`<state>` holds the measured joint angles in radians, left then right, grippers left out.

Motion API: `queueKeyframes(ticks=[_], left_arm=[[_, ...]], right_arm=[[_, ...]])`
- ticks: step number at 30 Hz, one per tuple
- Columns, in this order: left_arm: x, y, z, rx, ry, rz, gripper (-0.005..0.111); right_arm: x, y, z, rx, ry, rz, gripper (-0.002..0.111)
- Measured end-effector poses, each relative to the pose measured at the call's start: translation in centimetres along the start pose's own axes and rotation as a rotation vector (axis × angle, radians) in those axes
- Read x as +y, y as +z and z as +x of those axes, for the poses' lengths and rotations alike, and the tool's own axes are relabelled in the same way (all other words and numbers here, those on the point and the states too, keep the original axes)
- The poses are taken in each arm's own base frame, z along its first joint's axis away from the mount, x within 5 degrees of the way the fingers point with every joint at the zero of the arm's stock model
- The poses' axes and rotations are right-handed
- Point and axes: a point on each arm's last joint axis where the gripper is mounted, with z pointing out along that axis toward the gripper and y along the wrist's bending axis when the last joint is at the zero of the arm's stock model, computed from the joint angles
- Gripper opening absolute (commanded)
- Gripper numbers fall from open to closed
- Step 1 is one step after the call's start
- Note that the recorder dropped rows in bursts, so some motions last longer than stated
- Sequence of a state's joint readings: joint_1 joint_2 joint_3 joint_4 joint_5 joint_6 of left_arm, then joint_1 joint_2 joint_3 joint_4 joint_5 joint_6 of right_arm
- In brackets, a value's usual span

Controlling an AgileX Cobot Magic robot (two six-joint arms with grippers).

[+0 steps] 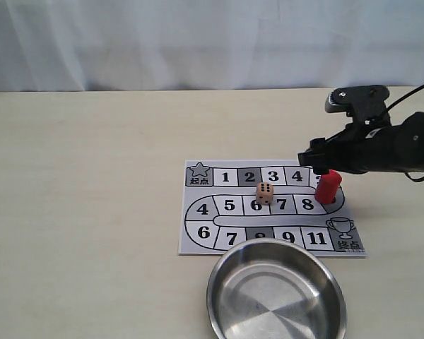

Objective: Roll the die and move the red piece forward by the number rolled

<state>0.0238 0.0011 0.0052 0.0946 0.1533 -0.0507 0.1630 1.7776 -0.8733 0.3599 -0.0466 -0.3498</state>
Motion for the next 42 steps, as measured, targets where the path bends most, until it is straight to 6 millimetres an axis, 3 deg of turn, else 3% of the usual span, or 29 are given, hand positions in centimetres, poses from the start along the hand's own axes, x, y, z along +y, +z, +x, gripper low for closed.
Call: queueKeyframes(ticks=[3,7,12,20,32,38,42], left_arm=[[0.0,0.0,0.0,0.0,0.0,0.0,0.0],[0.0,0.0,0.0,0.0,0.0,0.0,0.0],[0.0,0.0,0.0,0.0,0.0,0.0,0.0],[0.0,0.0,0.0,0.0,0.0,0.0,0.0],[0.0,0.0,0.0,0.0,0.0,0.0,0.0],[0.0,0.0,0.0,0.0,0.0,0.0,0.0],[0.0,0.0,0.0,0.0,0.0,0.0,0.0]], right_arm=[[0.0,-1.0,-0.7,-0.029,0.046,-0.002,0.051],[0.0,-2.0,-1.2,-0.029,0.068,-0.014,0.047],[-1.9,-3.0,-1.7,0.057,0.128,-0.03,0.041],[-4.4,-4.6,-3.7,0.224,0.128,-0.085,0.004],[-5.7,-5.4,-2.7,0.388,0.038,0.043,0.004],[-5.6,-7.9,-3.2,0.392,0.047,0.063,0.004],[-5.6,-10.9,-3.8,0.37,0.024,0.088,0.004]])
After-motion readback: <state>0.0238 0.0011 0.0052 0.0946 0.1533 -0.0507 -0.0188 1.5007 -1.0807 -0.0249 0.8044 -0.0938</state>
